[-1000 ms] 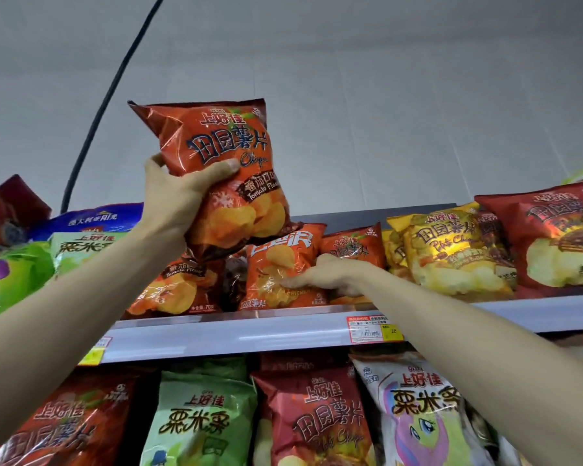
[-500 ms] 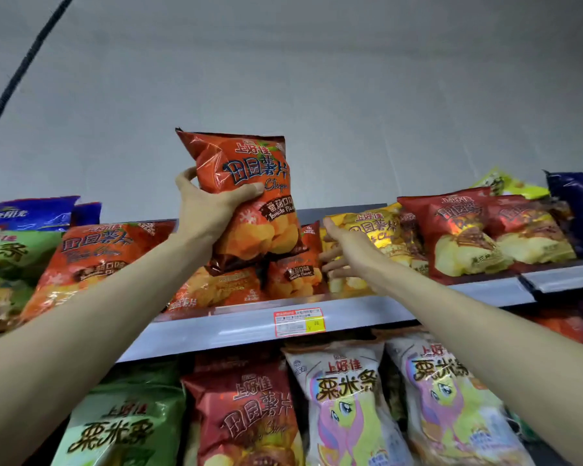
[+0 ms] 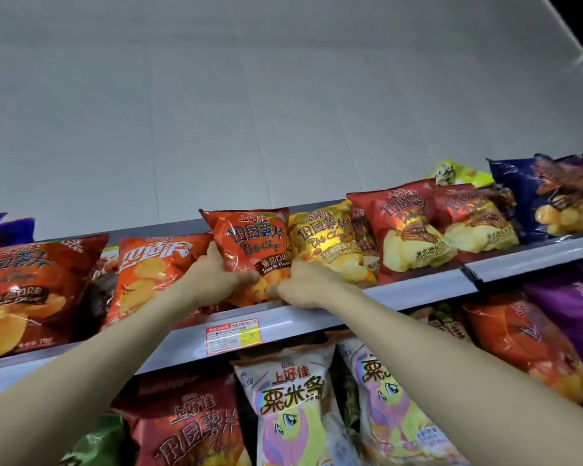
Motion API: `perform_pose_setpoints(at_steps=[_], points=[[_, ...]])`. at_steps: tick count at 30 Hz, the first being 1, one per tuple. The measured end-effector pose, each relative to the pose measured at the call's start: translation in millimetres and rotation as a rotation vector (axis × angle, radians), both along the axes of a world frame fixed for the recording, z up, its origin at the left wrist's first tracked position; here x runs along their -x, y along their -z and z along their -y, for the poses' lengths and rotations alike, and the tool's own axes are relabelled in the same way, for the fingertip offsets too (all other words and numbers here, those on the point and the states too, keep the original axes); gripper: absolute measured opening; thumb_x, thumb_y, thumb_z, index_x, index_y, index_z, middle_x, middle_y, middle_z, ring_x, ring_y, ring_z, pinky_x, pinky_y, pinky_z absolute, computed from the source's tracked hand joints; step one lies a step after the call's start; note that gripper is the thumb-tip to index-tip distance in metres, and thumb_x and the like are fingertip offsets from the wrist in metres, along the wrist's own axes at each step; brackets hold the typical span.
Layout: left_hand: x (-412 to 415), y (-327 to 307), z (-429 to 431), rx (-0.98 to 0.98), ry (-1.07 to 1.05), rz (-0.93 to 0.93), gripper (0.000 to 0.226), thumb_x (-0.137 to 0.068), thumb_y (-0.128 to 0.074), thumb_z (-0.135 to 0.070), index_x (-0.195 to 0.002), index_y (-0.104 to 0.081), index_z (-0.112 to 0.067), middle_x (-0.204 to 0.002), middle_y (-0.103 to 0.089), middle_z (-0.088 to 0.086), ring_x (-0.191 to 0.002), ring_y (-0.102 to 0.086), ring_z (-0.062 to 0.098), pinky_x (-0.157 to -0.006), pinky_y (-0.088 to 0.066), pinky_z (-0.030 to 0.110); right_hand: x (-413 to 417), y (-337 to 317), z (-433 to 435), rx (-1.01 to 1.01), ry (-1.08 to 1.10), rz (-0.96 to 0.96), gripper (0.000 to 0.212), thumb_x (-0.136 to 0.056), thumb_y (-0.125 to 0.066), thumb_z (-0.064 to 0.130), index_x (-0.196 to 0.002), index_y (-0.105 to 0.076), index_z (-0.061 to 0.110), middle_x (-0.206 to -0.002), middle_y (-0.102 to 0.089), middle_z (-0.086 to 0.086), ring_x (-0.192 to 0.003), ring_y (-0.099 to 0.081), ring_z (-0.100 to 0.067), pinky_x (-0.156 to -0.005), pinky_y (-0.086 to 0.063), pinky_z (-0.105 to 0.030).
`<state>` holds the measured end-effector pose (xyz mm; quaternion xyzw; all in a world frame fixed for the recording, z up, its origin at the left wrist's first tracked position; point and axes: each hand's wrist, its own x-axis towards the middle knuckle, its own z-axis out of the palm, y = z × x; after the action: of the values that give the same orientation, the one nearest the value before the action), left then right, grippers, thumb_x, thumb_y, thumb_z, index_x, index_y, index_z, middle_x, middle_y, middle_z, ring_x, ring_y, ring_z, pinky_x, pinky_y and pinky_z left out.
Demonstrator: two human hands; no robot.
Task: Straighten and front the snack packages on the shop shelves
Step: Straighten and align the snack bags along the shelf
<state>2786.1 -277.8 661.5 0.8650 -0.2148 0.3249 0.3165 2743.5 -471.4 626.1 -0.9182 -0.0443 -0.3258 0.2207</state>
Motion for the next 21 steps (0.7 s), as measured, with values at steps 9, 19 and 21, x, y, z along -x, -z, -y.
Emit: perform_pose_setpoints(at_steps=[9,19,21], points=[[15.9,29.6,-10.7,-0.063,-0.099,0.174,0.081,-0.094,-0.072,-0.025,-0.161,-0.029,-0.013,-0.147,-0.057,0.016,-0.13,-0.057,0.036,-0.108,-0.045,0.043,1.3,-2.7,-6.7,0.0,0.01,-0.107,0.07,-0.095,-0.056,0.06,-0.149,-0.046,0.018,-0.146,-0.057,-0.005,-0.129,-0.055,-0.032,-0.107,-0.043,-0.046],[14.6,35.1,-11.5,-0.101,-0.092,0.182,0.072,-0.097,-0.055,-0.022,-0.165,-0.032,-0.025,-0.143,-0.043,0.018,-0.132,-0.049,0.042,-0.113,-0.04,0.047,2.1,-3.1,-17.0,0.049,-0.073,-0.192,0.063,-0.103,-0.048,0.053,-0.16,-0.033,0.032,-0.167,-0.036,0.002,-0.149,-0.036,-0.028,-0.122,-0.027,-0.047],[14.6,36.5,-10.5,-0.099,-0.102,0.154,0.071,-0.098,-0.053,-0.028,-0.165,-0.03,-0.024,-0.144,-0.037,0.017,-0.133,-0.046,0.044,-0.113,-0.039,0.051,-5.0,-2.4,-19.1,0.016,-0.148,-0.226,0.072,-0.101,-0.052,0.051,-0.164,-0.024,0.032,-0.17,-0.028,0.004,-0.154,-0.028,-0.025,-0.126,-0.021,-0.047]])
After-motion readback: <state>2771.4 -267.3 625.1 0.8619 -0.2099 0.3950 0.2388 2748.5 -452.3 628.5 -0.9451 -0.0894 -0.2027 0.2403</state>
